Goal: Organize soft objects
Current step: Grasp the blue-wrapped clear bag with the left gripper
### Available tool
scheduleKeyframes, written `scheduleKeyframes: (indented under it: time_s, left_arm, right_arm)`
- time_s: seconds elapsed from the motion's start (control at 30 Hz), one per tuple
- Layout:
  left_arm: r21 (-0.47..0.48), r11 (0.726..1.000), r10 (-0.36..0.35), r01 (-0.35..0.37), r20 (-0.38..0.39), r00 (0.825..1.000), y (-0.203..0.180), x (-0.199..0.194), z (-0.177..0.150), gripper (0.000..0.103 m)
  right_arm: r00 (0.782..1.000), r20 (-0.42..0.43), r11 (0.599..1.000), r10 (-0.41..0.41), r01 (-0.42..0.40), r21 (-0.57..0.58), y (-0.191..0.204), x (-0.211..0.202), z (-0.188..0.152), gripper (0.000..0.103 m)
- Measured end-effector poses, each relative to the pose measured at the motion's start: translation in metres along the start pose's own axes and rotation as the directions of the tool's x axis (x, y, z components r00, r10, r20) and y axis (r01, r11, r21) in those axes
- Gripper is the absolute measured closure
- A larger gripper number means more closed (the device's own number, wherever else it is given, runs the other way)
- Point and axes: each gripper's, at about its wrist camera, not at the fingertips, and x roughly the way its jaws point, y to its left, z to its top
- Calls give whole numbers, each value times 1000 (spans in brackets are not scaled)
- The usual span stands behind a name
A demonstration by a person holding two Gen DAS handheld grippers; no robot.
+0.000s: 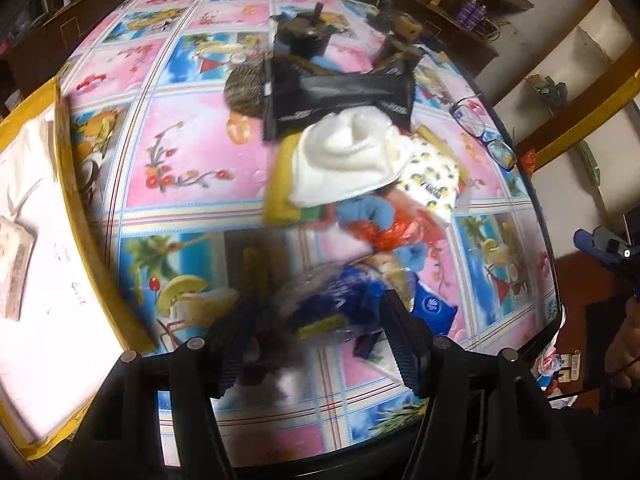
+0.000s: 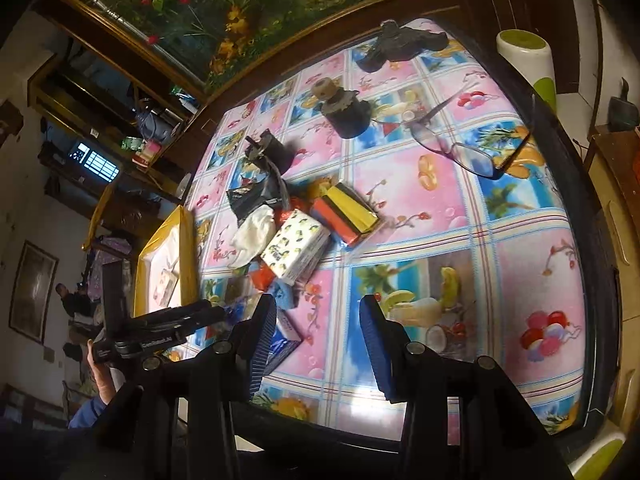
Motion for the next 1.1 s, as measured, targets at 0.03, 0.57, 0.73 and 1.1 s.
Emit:
scheduleKeyframes:
  time_s: [0.03,0.57,0.73,1.1]
  left_arm:
    - [-2,1000,-4,4,-1,1000,2,2,2,41]
    - [277,953,-100,124,-102,990,-37,44,17,39]
    - [236,943,-199,234,-161,967,-37,31,-21,39]
    - [338,935,-63,104,-132,989,-65,37,-39,36]
  right_arm:
    - [1000,-6,1000,0,0,0,1,2,-1,56]
    - [998,-62,1000,-14,15,15,-7,7,-6,56]
    - [998,-60,999,-20,23,40,-18,2,-7,56]
    - [995,-103,1000,-6,6,8,-13,10,-14,56]
